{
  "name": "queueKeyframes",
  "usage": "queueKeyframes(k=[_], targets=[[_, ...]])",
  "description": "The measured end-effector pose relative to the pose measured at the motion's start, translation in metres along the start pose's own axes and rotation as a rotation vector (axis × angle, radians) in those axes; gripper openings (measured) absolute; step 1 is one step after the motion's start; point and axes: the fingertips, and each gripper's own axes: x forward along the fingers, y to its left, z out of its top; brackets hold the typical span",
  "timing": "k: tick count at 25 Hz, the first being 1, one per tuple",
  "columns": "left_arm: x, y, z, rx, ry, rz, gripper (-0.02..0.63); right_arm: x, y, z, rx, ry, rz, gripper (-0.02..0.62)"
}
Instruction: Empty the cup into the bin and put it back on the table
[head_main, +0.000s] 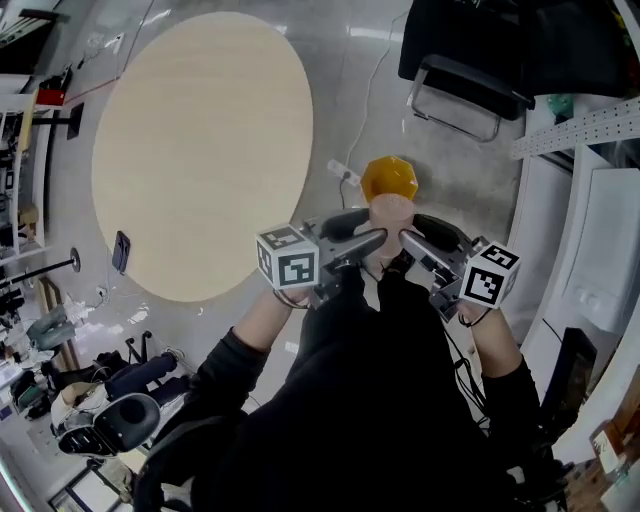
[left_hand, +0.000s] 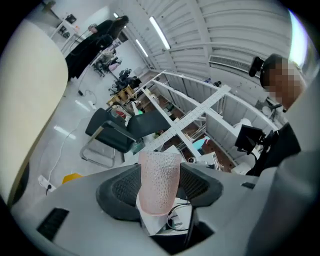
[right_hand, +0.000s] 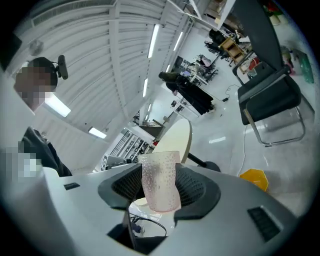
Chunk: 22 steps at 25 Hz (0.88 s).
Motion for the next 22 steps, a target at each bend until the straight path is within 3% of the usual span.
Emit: queueKeyframes(k=[4,11,22], targets=[[-0.021,-0.025,0.016,0.112,-0.061,0.044,0.255,0.004,0.033,0.012,-0.119,0.045,0.079,0.216],[-0.04,-0.039,0.019,0.18,-0.182,0.117,0.255,0.011,0.055,0.018,-0.275,0.147,0.178,0.216],[-0.126,-0.057,0.029,0.361,-0.228,0.244,0.255,0.062,0.127,0.0,-0.454,0.27,0.298,0.216]])
